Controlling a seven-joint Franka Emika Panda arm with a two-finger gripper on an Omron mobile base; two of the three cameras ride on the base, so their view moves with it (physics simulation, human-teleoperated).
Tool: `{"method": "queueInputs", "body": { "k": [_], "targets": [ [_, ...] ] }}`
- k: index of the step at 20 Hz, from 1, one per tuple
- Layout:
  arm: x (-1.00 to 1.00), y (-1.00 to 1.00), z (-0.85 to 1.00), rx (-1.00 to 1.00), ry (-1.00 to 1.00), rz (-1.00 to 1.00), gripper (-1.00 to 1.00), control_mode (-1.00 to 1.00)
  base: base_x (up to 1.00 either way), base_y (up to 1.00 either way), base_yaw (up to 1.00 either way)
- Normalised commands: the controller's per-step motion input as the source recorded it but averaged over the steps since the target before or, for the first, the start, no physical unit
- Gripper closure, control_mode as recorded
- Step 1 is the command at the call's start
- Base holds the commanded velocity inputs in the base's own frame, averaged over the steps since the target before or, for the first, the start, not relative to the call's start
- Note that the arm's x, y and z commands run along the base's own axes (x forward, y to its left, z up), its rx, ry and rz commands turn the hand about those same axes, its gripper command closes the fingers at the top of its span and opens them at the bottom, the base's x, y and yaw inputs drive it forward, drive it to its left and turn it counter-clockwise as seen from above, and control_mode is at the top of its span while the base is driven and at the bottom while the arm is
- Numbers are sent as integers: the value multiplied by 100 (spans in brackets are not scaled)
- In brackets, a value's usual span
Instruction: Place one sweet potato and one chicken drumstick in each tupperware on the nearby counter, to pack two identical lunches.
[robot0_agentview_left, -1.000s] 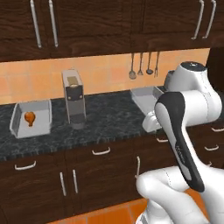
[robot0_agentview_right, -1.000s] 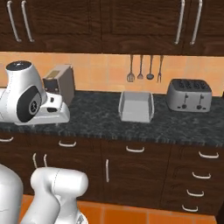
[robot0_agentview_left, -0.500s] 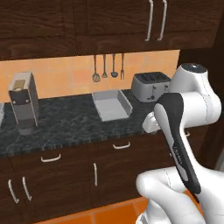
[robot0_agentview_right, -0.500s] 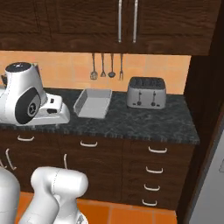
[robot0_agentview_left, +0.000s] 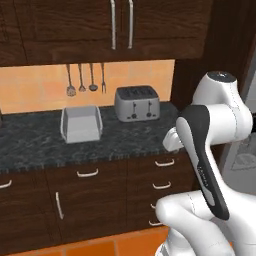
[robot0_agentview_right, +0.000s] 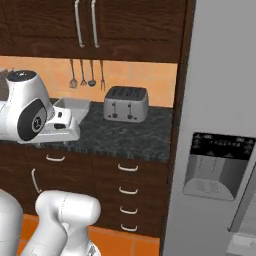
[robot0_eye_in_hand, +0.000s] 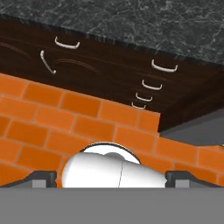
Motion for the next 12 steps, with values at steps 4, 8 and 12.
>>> {"method": "queueInputs", "body": {
  "k": [4,8,12],
  "targets": [
    [0,0,0,0,0,0,-100,100,-31,-100,8],
    [0,0,0,0,0,0,-100,100,-14,-100,5],
    [0,0,0,0,0,0,-100,100,-8,-96,3]
  ]
}}
